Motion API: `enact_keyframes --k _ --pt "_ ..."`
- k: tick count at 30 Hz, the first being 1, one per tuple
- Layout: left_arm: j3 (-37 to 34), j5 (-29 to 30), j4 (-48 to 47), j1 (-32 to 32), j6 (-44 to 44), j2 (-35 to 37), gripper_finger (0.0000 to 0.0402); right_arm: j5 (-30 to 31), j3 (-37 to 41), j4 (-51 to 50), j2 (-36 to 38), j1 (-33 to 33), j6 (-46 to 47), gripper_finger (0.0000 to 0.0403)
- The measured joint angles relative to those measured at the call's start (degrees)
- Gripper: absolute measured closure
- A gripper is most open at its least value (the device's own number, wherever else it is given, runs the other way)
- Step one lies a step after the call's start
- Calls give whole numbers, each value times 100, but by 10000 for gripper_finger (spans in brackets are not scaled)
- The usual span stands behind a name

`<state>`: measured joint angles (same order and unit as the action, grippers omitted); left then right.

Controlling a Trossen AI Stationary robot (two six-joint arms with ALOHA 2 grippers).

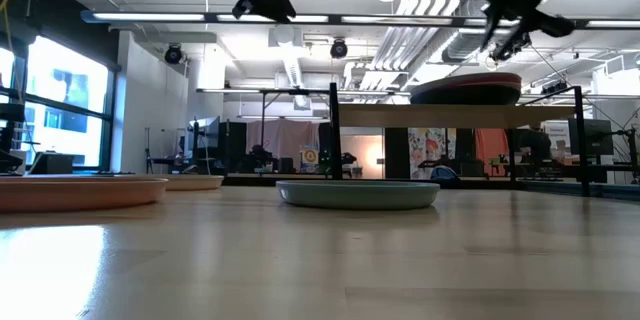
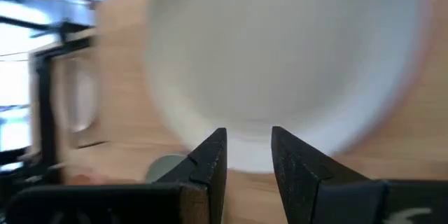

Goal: Place and stack plates onto a shelf
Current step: Adjust the stacked plates on the shelf

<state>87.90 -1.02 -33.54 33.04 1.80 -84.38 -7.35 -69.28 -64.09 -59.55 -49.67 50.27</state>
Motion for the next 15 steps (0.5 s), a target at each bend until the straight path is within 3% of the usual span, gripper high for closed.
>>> enact_keyframes --k 9,15 --pt "0 10 87 2 -168 -117 291 503 0 1486 -247 1497 523 311" --pt "0 18 98 28 -151 -117 291 732 0 2205 -808 1992 472 311"
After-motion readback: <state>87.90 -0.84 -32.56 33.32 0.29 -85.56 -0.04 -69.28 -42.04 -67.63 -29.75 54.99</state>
